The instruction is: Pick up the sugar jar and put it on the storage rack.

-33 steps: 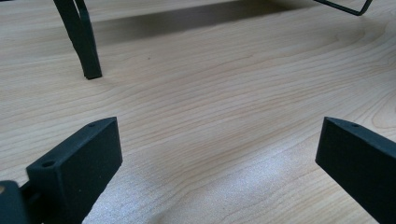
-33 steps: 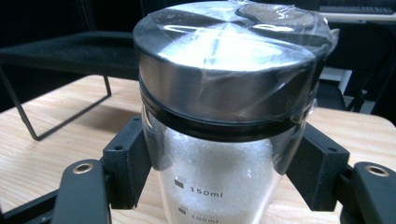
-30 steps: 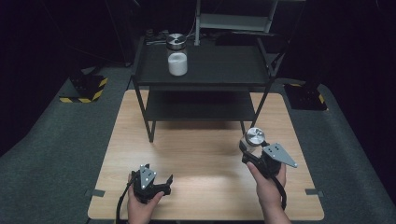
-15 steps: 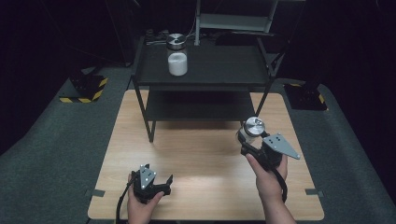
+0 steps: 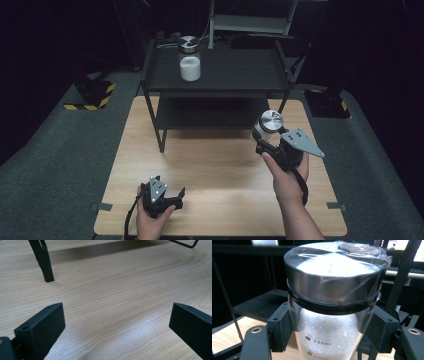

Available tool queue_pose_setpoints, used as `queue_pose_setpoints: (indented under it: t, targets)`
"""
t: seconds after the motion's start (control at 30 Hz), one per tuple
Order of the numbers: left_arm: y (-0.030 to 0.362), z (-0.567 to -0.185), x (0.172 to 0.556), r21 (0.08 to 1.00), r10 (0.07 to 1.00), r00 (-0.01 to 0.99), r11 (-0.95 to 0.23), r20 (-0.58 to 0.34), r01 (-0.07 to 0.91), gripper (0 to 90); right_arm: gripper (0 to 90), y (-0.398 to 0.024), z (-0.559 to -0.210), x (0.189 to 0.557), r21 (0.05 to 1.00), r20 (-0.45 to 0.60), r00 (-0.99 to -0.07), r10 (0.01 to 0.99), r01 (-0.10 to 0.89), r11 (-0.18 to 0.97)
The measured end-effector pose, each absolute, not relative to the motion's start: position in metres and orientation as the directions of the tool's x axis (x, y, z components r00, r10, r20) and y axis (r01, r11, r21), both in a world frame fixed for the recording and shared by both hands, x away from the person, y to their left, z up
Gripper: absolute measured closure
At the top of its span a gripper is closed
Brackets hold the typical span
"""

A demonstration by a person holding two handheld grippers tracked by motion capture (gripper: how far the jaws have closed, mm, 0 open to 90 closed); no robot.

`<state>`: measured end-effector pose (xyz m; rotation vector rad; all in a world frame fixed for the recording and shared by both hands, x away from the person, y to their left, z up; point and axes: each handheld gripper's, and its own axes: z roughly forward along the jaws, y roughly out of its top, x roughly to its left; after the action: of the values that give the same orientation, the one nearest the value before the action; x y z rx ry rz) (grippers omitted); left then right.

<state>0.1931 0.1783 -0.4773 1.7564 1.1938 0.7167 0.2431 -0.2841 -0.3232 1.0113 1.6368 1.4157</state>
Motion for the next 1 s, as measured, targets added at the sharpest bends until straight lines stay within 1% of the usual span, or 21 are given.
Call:
queue_pose_setpoints:
  t: [0.37,0.73,1.0]
  targets:
    - [0.175,-0.472,0.197,0.867,0.930,0.368,-0.185,0.002,0.463,0.6,30.6,-0.276,-0.293,0.252,0.994,-0.059,-0.424,0.904,0.056,0.091]
    - [0.176,-0.471,0.199,0.862,0.925,0.379,-0.189,-0.004,0.471,0.6,30.6,-0.271,-0.269,0.267,0.996,-0.034,-0.417,0.908,0.062,0.065]
    - [0.177,-0.469,0.200,0.857,0.924,0.382,-0.190,-0.009,0.479,0.7,30.6,-0.265,-0.251,0.275,0.996,-0.055,-0.407,0.912,0.044,0.080]
